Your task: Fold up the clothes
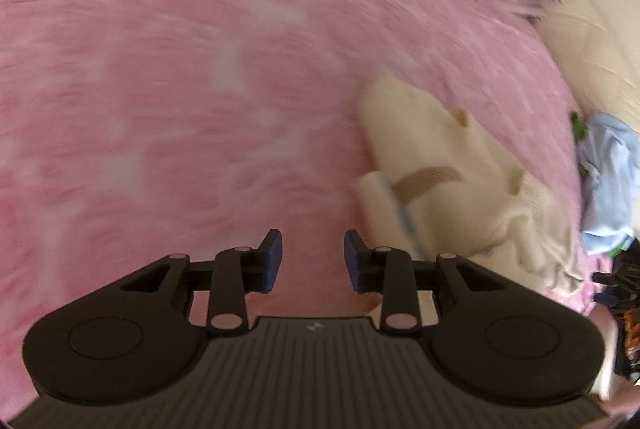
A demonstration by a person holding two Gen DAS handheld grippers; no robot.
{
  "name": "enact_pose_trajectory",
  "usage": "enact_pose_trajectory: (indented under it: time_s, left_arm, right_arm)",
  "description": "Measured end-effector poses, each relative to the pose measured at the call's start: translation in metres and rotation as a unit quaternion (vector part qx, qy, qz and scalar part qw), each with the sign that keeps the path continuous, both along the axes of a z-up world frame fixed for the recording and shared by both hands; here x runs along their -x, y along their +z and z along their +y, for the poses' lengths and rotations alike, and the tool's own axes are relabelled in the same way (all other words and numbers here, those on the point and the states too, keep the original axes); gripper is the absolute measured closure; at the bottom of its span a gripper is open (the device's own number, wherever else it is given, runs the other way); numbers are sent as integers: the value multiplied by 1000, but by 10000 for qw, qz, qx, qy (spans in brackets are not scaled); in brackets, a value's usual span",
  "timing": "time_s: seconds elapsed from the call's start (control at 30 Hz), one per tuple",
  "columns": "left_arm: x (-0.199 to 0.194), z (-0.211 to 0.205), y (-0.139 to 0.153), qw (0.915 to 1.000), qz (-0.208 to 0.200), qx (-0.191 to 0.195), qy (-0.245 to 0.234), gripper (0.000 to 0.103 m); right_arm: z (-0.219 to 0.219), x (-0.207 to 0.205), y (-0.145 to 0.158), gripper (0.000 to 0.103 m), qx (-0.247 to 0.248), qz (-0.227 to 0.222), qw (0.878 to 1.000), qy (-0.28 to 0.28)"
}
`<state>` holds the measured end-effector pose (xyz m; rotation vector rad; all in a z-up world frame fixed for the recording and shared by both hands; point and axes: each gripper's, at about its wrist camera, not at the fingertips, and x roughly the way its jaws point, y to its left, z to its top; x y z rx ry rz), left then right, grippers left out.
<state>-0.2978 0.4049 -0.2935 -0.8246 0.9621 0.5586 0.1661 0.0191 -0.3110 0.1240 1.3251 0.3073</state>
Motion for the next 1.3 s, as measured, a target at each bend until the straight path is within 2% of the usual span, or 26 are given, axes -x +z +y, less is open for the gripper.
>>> enact_pose_trajectory:
  time_s: [0.03,0.13,0.17,0.23,0.37,0.43,0.47,0.53,0.57,0.6,0.67,0.73,0.8,0.87,0.9,0.97,1.03,1.13,1.17,1.2,1.23,1.3]
  left_arm:
    - [-11,3,-7,9999,-81,142,-7,74]
    - [-42,15,-28,9974,-369,622,63,71]
    - [-46,18,-35,9958,-447,781,140,66]
    - [-52,25,-50,9920,-490,1101,375,66]
    - [-53,25,-85,9740,-656,1927,993,66]
    - [-55,22,-101,9599,-891,2321,1295,67]
    - [-56,20,-104,9571,-921,2365,1400,67]
    - [-64,17,-107,9617,-970,2190,1329,80]
    - [-67,16,-105,9659,-972,2050,1246,87]
    - [-66,16,-99,9690,-995,1897,1229,91]
    - [-61,16,-86,9733,-1080,1597,1248,93]
    - [-41,16,-55,9744,-1318,1142,1418,94]
    - [-19,20,-15,9748,-1513,516,1557,94]
    - [7,23,36,9675,-1738,-231,1821,95]
    - [24,24,66,9584,-1904,-754,1987,96]
    - [45,33,90,9555,-1590,-1305,2116,96]
    - [66,42,114,9490,-1256,-1840,2232,95]
    - [97,56,150,9318,-745,-2628,2389,90]
    - [104,63,136,9315,-420,-2563,2546,84]
    - [111,70,121,9302,-87,-2481,2704,84]
    - [117,78,106,9275,245,-2396,2858,85]
    - [134,76,78,9257,623,-2065,3107,85]
  right_arm:
    - [6,11,6,46,-189,117,9997,-87]
    - [15,9,18,40,-699,72,9975,-37]
    - [20,8,20,35,-670,-15,9977,95]
    - [29,7,13,29,-390,31,9989,273]
    - [27,15,-24,29,-449,766,9960,-79]
    - [28,23,-41,29,-561,1000,9930,-270]
    - [31,26,-46,29,-674,983,9922,-363]
    - [41,30,-45,33,-891,693,9931,-316]
    - [46,32,-44,77,-982,554,9932,-276]
    - [53,32,-40,93,-992,451,9939,-161]
    - [64,32,-28,94,-1124,191,9935,33]
    - [74,31,-6,94,-1443,-146,9891,242]
    - [85,28,19,95,-1833,-511,9806,478]
    - [97,25,42,95,-2177,-846,9698,697]
    - [111,21,46,96,-2144,-871,9701,736]
    - [138,12,54,96,-2078,-921,9704,812]
    - [165,2,62,96,-2012,-970,9707,888]
    - [205,-12,70,89,-1813,-978,9737,972]
    - [212,-18,57,77,-1295,-654,9858,841]
    - [208,-18,49,66,-1107,-437,9902,728]
    - [204,-16,40,61,-961,-227,9930,646]
    - [189,9,24,44,-1053,132,9914,767]
